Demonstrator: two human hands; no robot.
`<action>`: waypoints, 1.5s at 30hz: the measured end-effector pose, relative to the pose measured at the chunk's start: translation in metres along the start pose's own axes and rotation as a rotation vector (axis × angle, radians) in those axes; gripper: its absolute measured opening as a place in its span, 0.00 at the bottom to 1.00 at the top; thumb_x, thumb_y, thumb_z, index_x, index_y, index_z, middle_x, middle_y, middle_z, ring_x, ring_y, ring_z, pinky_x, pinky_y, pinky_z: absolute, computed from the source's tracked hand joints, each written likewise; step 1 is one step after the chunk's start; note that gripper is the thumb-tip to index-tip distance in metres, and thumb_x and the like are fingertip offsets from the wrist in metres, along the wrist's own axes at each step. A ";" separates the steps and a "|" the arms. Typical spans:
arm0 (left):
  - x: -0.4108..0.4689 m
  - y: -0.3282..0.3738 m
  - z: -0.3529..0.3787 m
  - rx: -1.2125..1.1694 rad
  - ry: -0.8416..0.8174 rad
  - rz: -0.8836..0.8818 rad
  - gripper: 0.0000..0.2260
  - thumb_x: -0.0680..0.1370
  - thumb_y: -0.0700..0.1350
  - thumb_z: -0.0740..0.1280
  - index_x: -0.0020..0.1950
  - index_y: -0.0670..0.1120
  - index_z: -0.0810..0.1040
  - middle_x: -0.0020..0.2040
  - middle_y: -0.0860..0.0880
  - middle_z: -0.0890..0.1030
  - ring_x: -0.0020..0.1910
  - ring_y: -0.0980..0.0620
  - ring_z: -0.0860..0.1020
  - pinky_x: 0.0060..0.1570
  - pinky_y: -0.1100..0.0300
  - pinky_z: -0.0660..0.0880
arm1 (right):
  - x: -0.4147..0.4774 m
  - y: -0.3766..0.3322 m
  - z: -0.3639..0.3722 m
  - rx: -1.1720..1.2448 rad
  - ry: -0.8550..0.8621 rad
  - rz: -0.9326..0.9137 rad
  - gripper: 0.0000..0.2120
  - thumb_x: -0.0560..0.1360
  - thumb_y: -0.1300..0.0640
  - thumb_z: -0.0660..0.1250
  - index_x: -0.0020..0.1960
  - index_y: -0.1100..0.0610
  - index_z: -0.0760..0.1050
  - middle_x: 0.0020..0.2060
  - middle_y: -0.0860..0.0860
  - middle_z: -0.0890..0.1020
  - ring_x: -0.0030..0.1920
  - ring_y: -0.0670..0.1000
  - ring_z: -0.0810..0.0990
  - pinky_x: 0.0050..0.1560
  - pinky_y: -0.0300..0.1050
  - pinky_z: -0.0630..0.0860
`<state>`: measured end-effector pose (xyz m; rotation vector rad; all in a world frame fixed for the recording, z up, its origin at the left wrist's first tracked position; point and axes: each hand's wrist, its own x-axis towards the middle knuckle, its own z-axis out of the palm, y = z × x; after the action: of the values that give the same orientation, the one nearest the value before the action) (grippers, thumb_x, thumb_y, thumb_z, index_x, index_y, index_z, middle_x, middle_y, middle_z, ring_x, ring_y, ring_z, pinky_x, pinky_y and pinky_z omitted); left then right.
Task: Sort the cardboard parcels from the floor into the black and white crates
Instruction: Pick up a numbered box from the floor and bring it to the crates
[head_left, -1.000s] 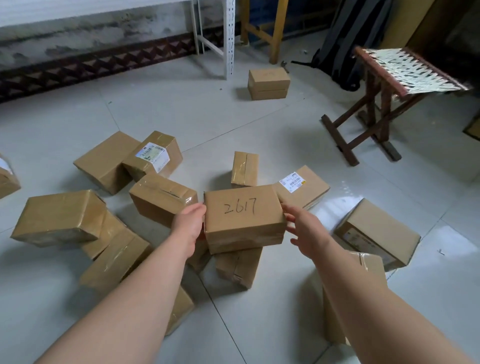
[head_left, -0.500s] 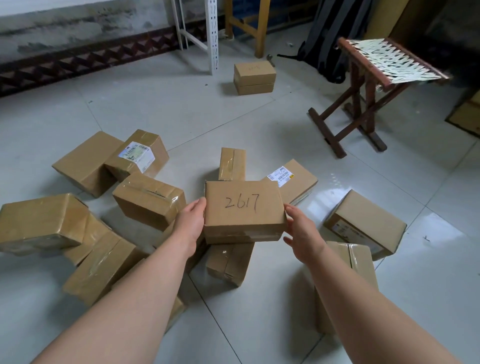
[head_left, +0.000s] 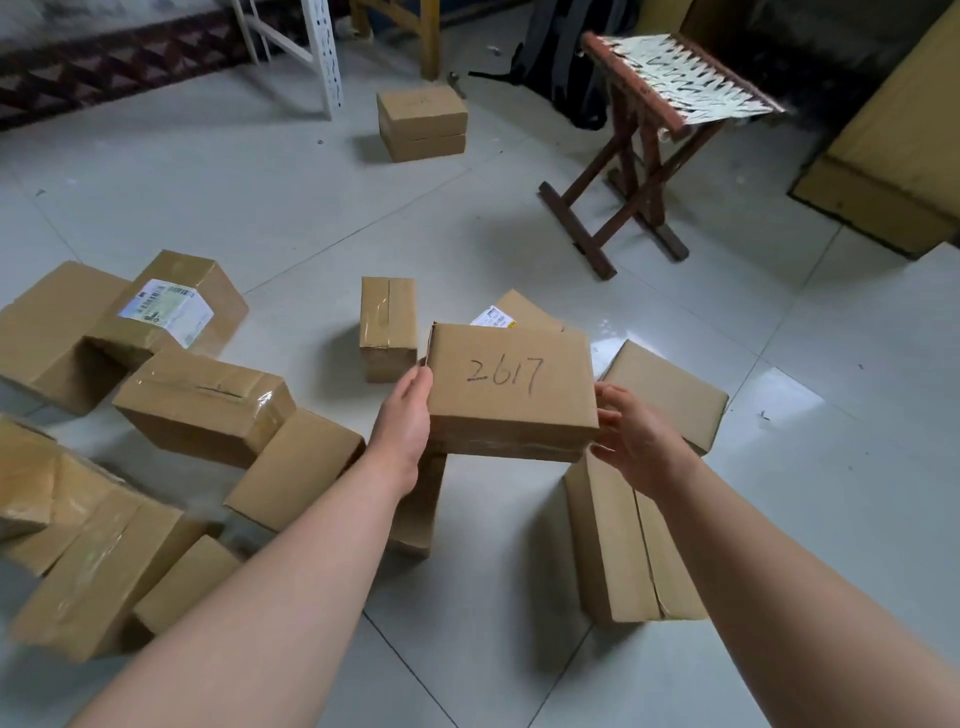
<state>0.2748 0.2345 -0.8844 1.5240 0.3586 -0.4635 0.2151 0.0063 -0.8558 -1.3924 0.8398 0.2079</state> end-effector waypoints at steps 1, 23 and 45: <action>-0.002 -0.002 0.004 0.018 -0.010 0.000 0.18 0.81 0.60 0.55 0.64 0.55 0.77 0.58 0.52 0.81 0.60 0.52 0.76 0.61 0.56 0.72 | -0.002 0.004 -0.006 -0.007 0.011 0.015 0.10 0.80 0.53 0.58 0.53 0.53 0.78 0.41 0.52 0.82 0.39 0.51 0.77 0.48 0.47 0.70; -0.046 0.119 -0.106 -0.064 0.235 -0.027 0.24 0.79 0.64 0.55 0.72 0.56 0.69 0.66 0.53 0.75 0.66 0.50 0.72 0.69 0.49 0.67 | -0.062 -0.106 0.136 -0.067 -0.185 0.009 0.13 0.80 0.42 0.58 0.51 0.47 0.77 0.49 0.47 0.81 0.47 0.47 0.78 0.55 0.50 0.73; -0.465 0.536 -0.381 -0.327 0.848 -0.086 0.27 0.72 0.73 0.56 0.66 0.61 0.71 0.66 0.52 0.76 0.64 0.45 0.75 0.65 0.42 0.71 | -0.519 -0.462 0.410 -0.440 -0.713 -0.093 0.18 0.79 0.37 0.58 0.58 0.48 0.76 0.56 0.51 0.80 0.58 0.54 0.78 0.63 0.60 0.74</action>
<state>0.1658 0.6392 -0.1969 1.3193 1.1031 0.2036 0.2863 0.4601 -0.1922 -1.6006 0.1323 0.8000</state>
